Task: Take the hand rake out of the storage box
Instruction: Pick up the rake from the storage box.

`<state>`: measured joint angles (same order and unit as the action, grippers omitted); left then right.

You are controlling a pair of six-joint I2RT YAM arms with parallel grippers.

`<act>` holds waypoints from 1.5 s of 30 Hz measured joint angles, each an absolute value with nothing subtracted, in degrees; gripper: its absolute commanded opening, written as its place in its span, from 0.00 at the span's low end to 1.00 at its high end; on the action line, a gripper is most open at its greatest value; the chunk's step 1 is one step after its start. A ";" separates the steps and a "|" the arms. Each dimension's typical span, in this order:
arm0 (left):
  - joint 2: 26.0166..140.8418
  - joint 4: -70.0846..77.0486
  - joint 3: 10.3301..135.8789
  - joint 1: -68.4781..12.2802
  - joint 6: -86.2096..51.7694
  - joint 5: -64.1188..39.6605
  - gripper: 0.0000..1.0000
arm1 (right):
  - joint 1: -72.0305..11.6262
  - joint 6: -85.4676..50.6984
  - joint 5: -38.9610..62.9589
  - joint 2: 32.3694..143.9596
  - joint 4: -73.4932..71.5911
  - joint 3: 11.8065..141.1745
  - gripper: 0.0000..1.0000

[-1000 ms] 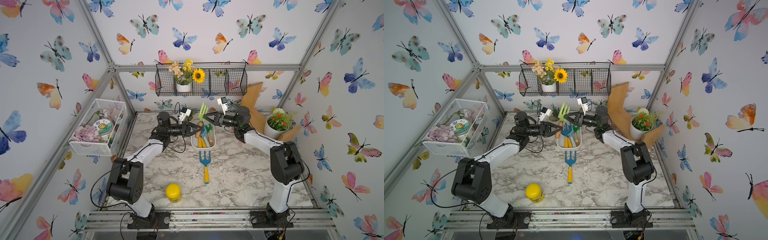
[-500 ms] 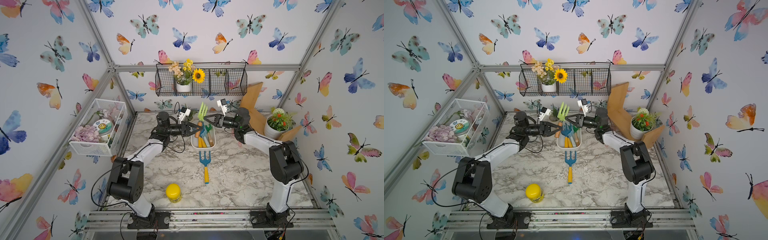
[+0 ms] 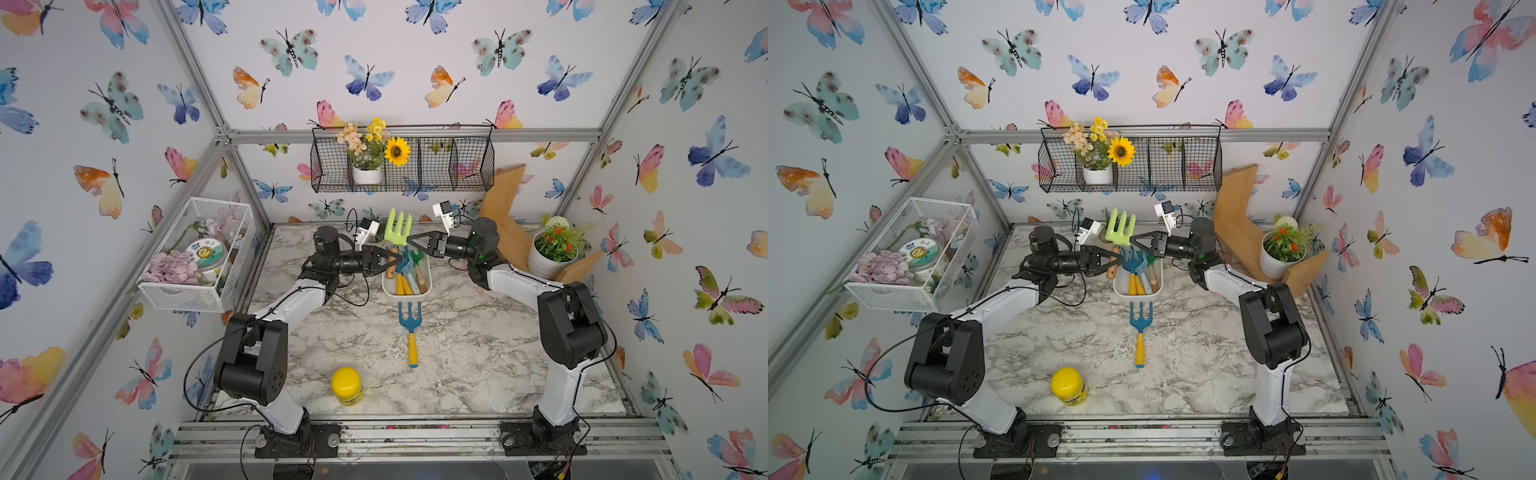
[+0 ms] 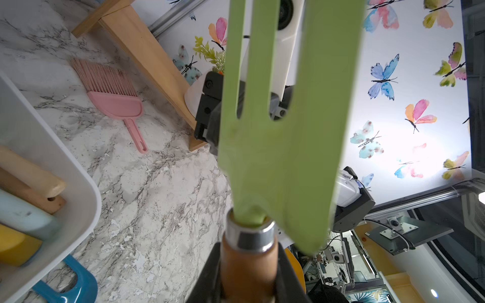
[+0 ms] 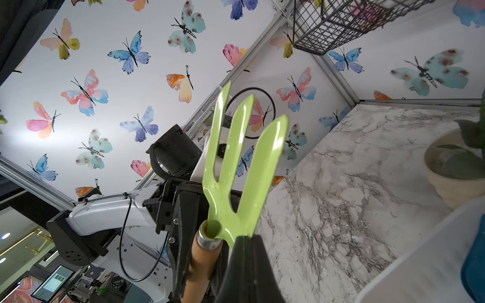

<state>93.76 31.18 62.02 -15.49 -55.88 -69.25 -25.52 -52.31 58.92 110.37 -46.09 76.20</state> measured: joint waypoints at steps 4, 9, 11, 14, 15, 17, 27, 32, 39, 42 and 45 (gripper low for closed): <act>94.28 32.38 61.91 -15.49 -56.71 -69.25 0.12 | -25.54 -51.96 58.94 110.37 -45.21 76.20 0.21; 94.50 31.77 61.91 -15.49 -57.25 -69.21 0.10 | -25.56 -49.71 59.18 110.37 -44.27 76.64 0.33; 94.56 31.46 61.91 -15.49 -57.25 -69.21 0.10 | -25.58 -49.50 59.33 110.37 -44.14 76.75 0.34; 94.56 31.46 61.93 -15.55 -57.25 -69.25 0.09 | -25.58 -49.52 59.61 110.78 -43.66 77.67 0.34; 94.56 31.46 61.93 -15.66 -57.23 -69.25 0.09 | -25.58 -49.60 59.68 111.02 -43.55 78.11 0.34; 94.56 31.46 61.98 -15.77 -57.25 -69.25 0.09 | -25.58 -50.00 59.83 111.63 -43.72 78.83 0.34; 94.56 29.78 62.22 -16.78 -56.25 -69.30 0.11 | -25.63 -51.75 60.75 113.80 -43.57 81.62 0.15; 94.59 28.86 62.26 -15.99 -54.54 -69.25 0.34 | -25.34 -52.99 61.71 113.80 -42.85 81.65 0.12; 94.96 8.51 68.34 -15.40 -43.55 -63.83 0.58 | -25.45 -48.42 60.49 112.64 -34.96 81.71 0.12; 94.91 -3.51 72.99 -14.66 -34.87 -58.00 0.60 | -24.43 -44.45 59.18 111.44 -27.57 81.80 0.10; 94.00 -10.07 73.28 -13.72 -29.63 -53.39 0.61 | -22.46 -38.89 57.52 110.10 -18.02 81.80 0.09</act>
